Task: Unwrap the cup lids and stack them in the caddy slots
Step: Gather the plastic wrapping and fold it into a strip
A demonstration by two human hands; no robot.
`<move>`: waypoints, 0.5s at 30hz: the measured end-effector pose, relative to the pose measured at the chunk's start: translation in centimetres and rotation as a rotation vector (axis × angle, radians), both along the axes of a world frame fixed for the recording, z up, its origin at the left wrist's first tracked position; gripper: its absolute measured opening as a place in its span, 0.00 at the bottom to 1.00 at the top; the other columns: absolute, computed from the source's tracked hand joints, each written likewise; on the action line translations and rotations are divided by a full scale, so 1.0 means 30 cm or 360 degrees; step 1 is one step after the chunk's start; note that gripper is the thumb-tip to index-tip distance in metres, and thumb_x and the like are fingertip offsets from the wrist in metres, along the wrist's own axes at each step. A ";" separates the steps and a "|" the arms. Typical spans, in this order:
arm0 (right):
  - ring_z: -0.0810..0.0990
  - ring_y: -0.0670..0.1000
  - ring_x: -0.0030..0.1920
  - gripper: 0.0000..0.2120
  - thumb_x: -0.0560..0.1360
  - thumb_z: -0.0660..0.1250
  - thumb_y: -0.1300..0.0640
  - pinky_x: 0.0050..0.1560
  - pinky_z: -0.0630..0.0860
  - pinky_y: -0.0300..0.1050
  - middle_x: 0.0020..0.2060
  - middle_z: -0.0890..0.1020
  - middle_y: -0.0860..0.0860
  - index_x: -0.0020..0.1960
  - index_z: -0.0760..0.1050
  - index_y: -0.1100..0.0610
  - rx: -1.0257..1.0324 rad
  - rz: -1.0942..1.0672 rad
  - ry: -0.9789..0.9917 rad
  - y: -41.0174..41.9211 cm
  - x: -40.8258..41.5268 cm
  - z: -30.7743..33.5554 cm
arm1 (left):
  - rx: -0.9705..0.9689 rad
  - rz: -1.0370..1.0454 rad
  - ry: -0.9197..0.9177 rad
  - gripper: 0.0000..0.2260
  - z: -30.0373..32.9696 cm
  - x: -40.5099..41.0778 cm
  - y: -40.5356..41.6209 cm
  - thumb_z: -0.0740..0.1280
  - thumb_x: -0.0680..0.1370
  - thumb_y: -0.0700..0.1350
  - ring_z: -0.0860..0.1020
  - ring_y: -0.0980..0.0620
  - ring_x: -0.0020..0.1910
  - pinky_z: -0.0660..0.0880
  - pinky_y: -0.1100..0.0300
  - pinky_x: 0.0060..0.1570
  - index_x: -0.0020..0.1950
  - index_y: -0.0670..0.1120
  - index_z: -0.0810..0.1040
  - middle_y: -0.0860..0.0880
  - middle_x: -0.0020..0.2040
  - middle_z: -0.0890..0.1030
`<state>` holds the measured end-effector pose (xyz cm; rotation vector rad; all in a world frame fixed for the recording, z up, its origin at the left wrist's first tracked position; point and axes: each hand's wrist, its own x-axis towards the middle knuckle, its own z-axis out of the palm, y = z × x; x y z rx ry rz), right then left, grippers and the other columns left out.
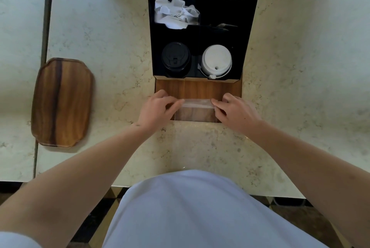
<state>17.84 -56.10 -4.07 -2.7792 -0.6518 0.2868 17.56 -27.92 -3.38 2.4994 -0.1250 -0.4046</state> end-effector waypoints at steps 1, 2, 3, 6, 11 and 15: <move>0.71 0.49 0.30 0.15 0.81 0.60 0.50 0.27 0.67 0.40 0.37 0.72 0.49 0.62 0.82 0.51 0.0005 -0.0010 -0.0011 0.004 0.005 0.004 | -0.0030 0.0103 0.0070 0.21 0.001 0.007 -0.013 0.59 0.80 0.65 0.77 0.56 0.40 0.76 0.57 0.41 0.49 0.53 0.87 0.54 0.45 0.77; 0.69 0.48 0.29 0.16 0.82 0.59 0.49 0.27 0.64 0.39 0.35 0.70 0.48 0.60 0.83 0.51 0.0006 -0.0017 -0.0023 0.008 0.010 0.006 | -0.0052 0.0192 0.0122 0.23 0.001 0.013 -0.023 0.58 0.80 0.67 0.77 0.56 0.39 0.77 0.56 0.41 0.46 0.53 0.86 0.54 0.44 0.77; 0.67 0.48 0.29 0.17 0.83 0.58 0.48 0.27 0.62 0.39 0.35 0.69 0.47 0.58 0.84 0.51 0.0009 -0.0027 -0.0036 0.011 0.014 0.007 | -0.0070 0.0256 0.0159 0.24 0.000 0.017 -0.031 0.59 0.79 0.67 0.77 0.56 0.39 0.77 0.55 0.41 0.44 0.53 0.86 0.54 0.44 0.77; 0.70 0.48 0.30 0.18 0.82 0.58 0.45 0.29 0.62 0.39 0.35 0.69 0.46 0.57 0.84 0.52 0.0017 -0.0074 -0.0044 0.020 0.023 -0.003 | -0.0065 0.0283 0.0194 0.16 -0.007 0.024 -0.044 0.68 0.76 0.63 0.78 0.55 0.43 0.78 0.54 0.44 0.48 0.51 0.85 0.54 0.46 0.77; 0.82 0.53 0.37 0.18 0.80 0.63 0.46 0.29 0.72 0.42 0.44 0.79 0.51 0.65 0.77 0.54 -0.0031 -0.0070 0.0005 0.019 0.008 -0.036 | 0.0007 0.0230 0.0217 0.15 -0.020 0.025 -0.040 0.74 0.73 0.59 0.78 0.51 0.47 0.78 0.53 0.45 0.52 0.50 0.81 0.52 0.49 0.76; 0.81 0.52 0.38 0.20 0.79 0.65 0.45 0.29 0.73 0.43 0.47 0.78 0.50 0.67 0.74 0.53 -0.0018 -0.0103 0.0052 0.005 0.004 -0.050 | 0.0043 0.0153 0.0186 0.17 -0.031 0.025 -0.036 0.76 0.72 0.58 0.77 0.49 0.47 0.79 0.50 0.45 0.52 0.49 0.78 0.51 0.49 0.75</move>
